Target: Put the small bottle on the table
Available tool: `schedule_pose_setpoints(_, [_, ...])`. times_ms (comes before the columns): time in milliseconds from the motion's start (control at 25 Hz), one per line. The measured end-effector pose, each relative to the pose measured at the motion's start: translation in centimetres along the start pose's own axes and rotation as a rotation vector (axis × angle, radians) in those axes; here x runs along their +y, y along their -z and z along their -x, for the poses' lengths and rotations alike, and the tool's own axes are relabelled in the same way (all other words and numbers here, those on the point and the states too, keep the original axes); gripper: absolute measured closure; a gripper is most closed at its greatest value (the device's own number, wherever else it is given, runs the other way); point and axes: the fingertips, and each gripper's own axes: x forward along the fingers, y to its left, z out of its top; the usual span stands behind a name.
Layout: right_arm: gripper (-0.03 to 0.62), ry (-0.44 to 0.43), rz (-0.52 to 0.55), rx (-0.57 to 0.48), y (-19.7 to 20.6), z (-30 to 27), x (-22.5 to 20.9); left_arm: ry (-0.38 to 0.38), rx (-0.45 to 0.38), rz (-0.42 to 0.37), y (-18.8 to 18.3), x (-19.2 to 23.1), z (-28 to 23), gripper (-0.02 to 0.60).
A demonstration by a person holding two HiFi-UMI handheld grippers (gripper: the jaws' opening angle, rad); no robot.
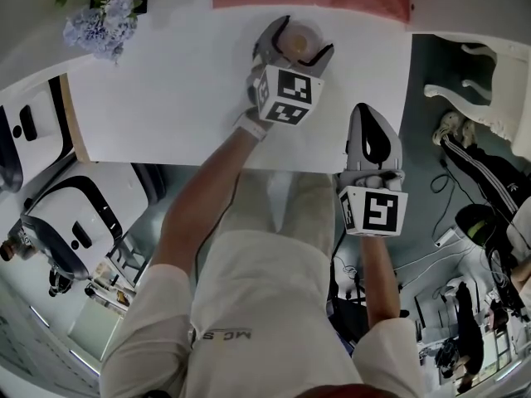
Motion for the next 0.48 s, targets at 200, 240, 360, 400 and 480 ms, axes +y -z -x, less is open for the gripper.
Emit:
schedule_pose_setpoints(200, [0.606, 0.001, -0.004, 0.004, 0.2, -0.4, -0.2, -0.007, 0.008, 0.016, -0.1, 0.6, -1.0, 0.178])
schedule_pose_setpoints(240, [0.606, 0.000, -0.005, 0.003, 0.3, -0.5, -0.2, -0.009, 0.015, 0.017, -0.1, 0.6, -1.2, 0.178])
schedule_pose_setpoints(360, [0.606, -0.002, -0.006, 0.002, 0.1, -0.6, -0.1, -0.008, 0.044, 0.008, 0.1, 0.4, -1.4, 0.178])
schedule_pose_setpoints(400, [0.606, -0.002, -0.007, 0.001, 0.0, -0.6, 0.0, -0.007, 0.047, 0.006, 0.1, 0.4, -1.4, 0.178])
schedule_pose_setpoints(480, [0.606, -0.003, -0.008, -0.002, -0.1, -0.7, 0.1, -0.007, 0.048, 0.006, 0.2, 0.5, -1.4, 0.178])
